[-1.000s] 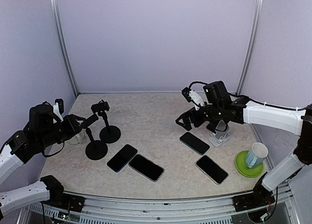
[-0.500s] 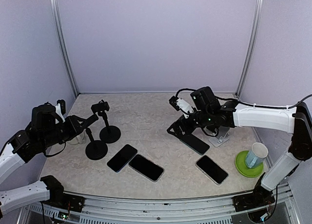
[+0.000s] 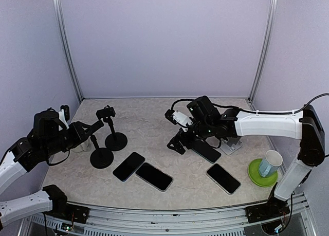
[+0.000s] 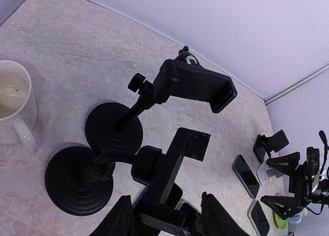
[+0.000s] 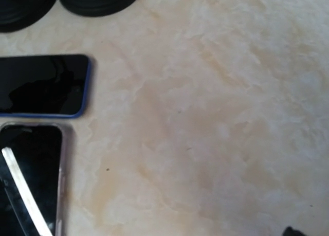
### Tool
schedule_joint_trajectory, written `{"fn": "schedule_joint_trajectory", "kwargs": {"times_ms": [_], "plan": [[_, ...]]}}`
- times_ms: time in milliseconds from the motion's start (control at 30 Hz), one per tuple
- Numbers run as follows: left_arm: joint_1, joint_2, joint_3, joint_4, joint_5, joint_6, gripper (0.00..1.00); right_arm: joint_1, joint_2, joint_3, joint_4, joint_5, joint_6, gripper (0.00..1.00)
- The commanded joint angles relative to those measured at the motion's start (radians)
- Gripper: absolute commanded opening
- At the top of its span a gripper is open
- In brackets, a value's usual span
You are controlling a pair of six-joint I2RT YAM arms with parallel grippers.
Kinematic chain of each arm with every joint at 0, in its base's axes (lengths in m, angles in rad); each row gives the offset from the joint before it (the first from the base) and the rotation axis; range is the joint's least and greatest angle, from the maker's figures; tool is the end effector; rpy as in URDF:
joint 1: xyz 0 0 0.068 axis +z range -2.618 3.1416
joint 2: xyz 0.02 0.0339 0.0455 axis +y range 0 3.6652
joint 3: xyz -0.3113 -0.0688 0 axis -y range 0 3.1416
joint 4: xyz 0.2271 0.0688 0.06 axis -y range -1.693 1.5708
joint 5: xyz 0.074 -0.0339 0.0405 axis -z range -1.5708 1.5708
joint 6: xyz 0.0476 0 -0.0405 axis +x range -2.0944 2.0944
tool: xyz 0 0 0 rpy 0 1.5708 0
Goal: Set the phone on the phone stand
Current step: Pick up the phone stand from the corner of the board.
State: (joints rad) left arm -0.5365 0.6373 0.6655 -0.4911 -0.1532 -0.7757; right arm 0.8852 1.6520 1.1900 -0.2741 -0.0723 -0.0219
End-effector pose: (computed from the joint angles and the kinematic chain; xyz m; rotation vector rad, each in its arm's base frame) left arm 0.0926 -0.0466 0.3111 -0.3482 2.0648 -0.6620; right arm 0.2286 0.2849 0.2947 -1.0689 2.1064 0.5157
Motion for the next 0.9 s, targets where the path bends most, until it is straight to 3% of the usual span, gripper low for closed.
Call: {"fn": "schedule_joint_trajectory", "kwargs": {"times_ms": [0, 400, 767, 867], "plan": [[-0.005, -0.014, -0.014, 0.032, 0.018, 0.023, 0.46, 0.036, 0.035, 0.037, -0.018, 0.015, -0.031, 1.0], [0.007, -0.006, -0.03, 0.087, 0.077, 0.056, 0.46, 0.075, 0.068, 0.045, -0.022, 0.079, -0.047, 1.0], [0.073, -0.012, -0.053, 0.104, 0.151, 0.034, 0.34, 0.079, 0.042, 0.003, -0.006, 0.115, -0.049, 1.0], [0.074, -0.023, -0.052, 0.079, 0.128, 0.026, 0.26, 0.078, 0.038, -0.006, 0.002, 0.123, -0.05, 1.0]]}}
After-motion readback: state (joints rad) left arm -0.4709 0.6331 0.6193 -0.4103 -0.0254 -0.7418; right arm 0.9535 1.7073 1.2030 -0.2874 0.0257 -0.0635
